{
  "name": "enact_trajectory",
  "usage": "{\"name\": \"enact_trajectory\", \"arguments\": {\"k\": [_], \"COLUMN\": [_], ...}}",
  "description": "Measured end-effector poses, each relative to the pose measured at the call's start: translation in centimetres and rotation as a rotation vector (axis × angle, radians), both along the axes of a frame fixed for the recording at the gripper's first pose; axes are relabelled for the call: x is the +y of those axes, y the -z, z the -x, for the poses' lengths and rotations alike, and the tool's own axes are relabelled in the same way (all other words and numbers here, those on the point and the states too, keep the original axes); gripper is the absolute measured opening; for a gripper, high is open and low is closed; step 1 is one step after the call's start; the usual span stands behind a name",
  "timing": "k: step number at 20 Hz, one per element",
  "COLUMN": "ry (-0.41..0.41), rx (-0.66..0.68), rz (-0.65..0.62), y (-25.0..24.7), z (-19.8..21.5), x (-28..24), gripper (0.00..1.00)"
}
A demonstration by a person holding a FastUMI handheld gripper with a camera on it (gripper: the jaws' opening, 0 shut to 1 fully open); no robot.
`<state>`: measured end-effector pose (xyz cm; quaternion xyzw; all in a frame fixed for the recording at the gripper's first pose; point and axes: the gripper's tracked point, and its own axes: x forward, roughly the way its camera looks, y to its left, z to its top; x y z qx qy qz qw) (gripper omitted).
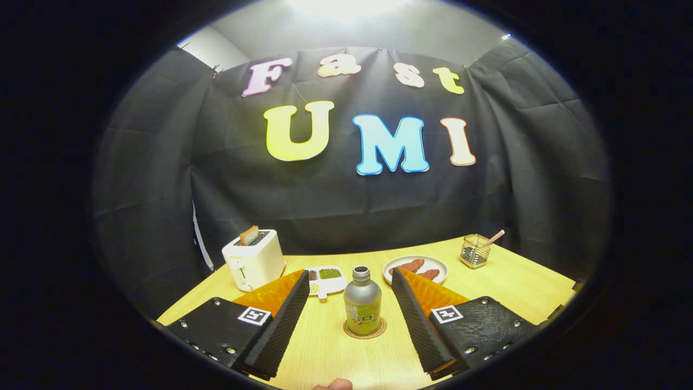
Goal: Take the bottle from table, then pour the juice into the cup, finally place the bottle on the coaster
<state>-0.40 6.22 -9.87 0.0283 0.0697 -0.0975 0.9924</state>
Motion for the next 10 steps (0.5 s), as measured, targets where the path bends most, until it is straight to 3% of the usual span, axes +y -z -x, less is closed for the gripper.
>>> {"name": "enact_trajectory", "arguments": {"k": [10], "ry": [-0.076], "rx": [-0.090], "rz": [0.021], "y": [-4.3], "z": [4.7], "x": [1.1], "gripper": [0.93]}}
